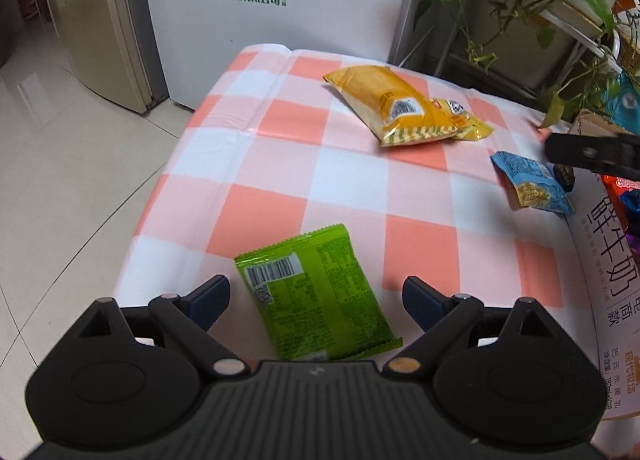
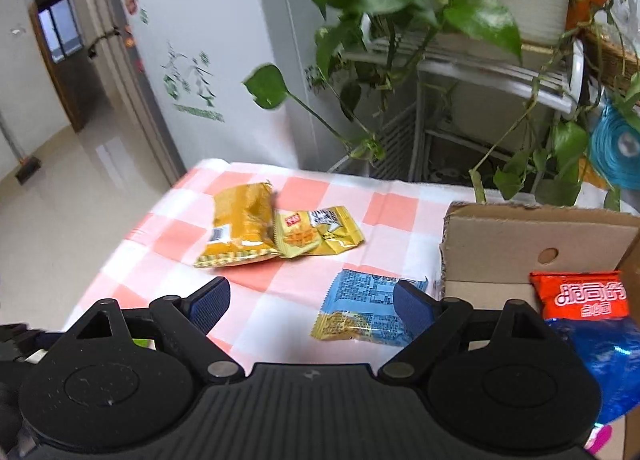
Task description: Organize snacks
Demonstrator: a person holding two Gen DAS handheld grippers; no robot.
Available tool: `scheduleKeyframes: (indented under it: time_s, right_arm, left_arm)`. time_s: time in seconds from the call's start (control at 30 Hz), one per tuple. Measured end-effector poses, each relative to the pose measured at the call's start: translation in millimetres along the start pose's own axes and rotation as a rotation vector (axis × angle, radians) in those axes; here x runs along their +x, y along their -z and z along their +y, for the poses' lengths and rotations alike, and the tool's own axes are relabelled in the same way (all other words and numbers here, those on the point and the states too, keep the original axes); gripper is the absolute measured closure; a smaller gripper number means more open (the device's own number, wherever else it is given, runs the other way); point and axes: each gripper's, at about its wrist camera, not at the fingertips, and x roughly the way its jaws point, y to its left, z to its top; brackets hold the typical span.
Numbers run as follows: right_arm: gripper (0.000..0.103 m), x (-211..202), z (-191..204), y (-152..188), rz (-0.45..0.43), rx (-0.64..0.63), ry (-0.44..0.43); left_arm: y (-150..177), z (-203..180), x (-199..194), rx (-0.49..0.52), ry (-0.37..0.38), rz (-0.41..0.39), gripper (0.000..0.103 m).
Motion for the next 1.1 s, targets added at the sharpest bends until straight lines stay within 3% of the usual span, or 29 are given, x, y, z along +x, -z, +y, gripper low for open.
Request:
scheduleKeyframes:
  time_s: [0.3,0.47,0.73,0.93,1.1]
  right_arm:
    - [0.01,46,11,0,0.084,-0.035,0.039]
    - [0.003,63,15,0,0.104,-0.063,0.104]
    - [0.0,69,27,5,0.154,-0.143,0.125]
    - [0.001,67,39,9,0.145,-0.18,0.135]
    - [0.0,79,51,15,0.149,-0.198,0.199]
  left_arm:
    - [-2,-1,14,0.002,-0.033,0.017,0.01]
    - [-2,-2,15,0.027,-0.05,0.015,0.01]
    - [-5,11,16,-0.006,-0.08,0.02,0.01]
    - [-5,16,14,-0.025,-0.067,0.023,0.01]
    - [-3,17,14,-0.02,-0.062,0.022,0.01]
